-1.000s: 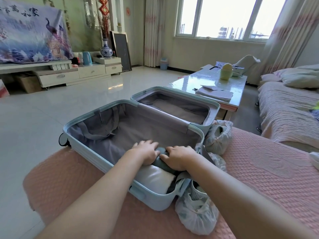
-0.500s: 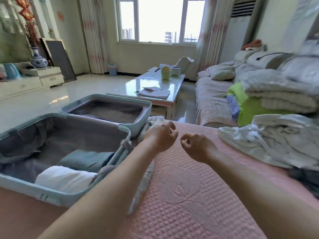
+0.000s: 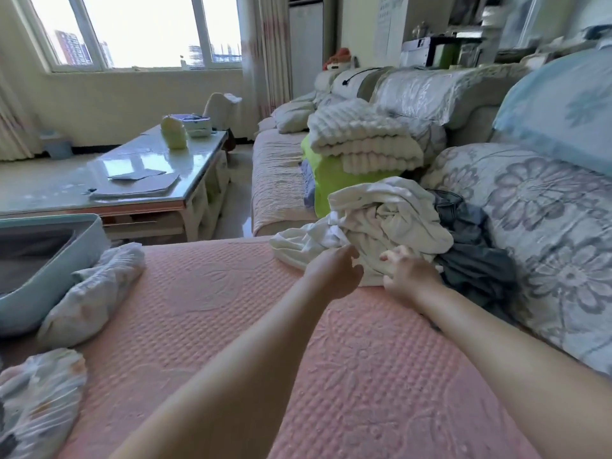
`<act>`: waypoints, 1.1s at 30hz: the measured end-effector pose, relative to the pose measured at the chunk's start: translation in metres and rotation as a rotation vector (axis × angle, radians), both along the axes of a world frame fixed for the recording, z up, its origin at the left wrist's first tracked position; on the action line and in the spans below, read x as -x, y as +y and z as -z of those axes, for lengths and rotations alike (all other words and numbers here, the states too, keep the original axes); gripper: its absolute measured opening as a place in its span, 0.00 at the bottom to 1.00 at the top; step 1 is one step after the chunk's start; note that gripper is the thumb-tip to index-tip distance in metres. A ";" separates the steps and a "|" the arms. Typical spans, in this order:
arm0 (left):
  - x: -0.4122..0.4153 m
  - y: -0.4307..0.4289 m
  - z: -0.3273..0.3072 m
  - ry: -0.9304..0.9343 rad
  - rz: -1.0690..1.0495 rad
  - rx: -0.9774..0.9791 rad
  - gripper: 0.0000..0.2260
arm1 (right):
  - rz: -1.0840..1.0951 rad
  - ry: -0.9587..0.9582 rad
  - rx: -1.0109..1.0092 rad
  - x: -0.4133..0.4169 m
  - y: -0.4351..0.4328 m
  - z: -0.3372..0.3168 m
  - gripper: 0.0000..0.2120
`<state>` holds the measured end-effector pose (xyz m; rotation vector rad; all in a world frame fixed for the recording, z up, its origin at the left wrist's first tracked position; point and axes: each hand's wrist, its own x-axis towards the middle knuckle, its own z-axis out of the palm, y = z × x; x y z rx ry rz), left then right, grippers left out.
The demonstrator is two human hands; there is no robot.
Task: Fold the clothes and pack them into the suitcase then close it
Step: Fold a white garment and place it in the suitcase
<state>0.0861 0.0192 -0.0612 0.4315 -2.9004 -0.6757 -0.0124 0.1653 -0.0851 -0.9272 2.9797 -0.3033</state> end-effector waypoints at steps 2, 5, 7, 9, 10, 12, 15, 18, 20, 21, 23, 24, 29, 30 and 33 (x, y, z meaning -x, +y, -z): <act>0.034 0.003 0.010 -0.001 0.026 0.013 0.18 | 0.044 0.097 0.072 0.028 0.000 0.011 0.26; 0.070 0.000 0.026 0.000 0.043 0.024 0.22 | 0.192 0.101 0.112 0.067 0.000 0.023 0.37; 0.087 -0.004 0.032 0.010 0.043 0.023 0.23 | 0.292 -0.017 0.097 0.090 0.000 0.023 0.42; 0.102 -0.004 0.034 0.028 0.056 0.029 0.23 | 0.351 -0.065 0.058 0.107 0.000 0.021 0.44; 0.107 -0.004 0.034 0.037 0.069 0.037 0.24 | 0.370 -0.047 0.046 0.113 0.000 0.020 0.40; 0.115 0.000 0.031 0.057 0.097 0.059 0.26 | 0.360 0.056 0.110 0.120 0.001 0.018 0.23; 0.114 0.007 0.023 0.151 0.145 0.112 0.32 | 0.226 0.310 0.346 0.106 0.006 0.015 0.12; 0.097 0.010 0.005 0.176 0.181 0.222 0.41 | -0.027 0.390 0.497 0.072 0.016 0.007 0.10; 0.081 0.009 -0.005 0.166 0.239 0.275 0.39 | -0.166 0.373 0.549 0.043 0.025 -0.001 0.11; 0.070 0.011 -0.009 0.177 0.278 0.275 0.33 | -0.187 0.372 0.572 0.027 0.031 -0.004 0.12; 0.046 0.015 -0.014 0.189 0.325 0.247 0.19 | -0.155 0.420 0.578 -0.003 0.042 -0.004 0.11; 0.030 0.019 -0.016 0.154 0.321 0.247 0.15 | -0.127 0.458 0.551 -0.018 0.046 -0.002 0.10; -0.068 0.034 -0.015 0.068 0.281 0.237 0.10 | -0.108 0.225 0.488 -0.099 0.061 -0.005 0.05; -0.089 0.034 -0.012 0.065 0.263 0.202 0.09 | -0.117 0.080 0.527 -0.118 0.062 -0.007 0.06; -0.151 0.032 -0.003 0.030 0.213 0.093 0.09 | -0.124 -0.138 0.577 -0.178 0.062 -0.010 0.09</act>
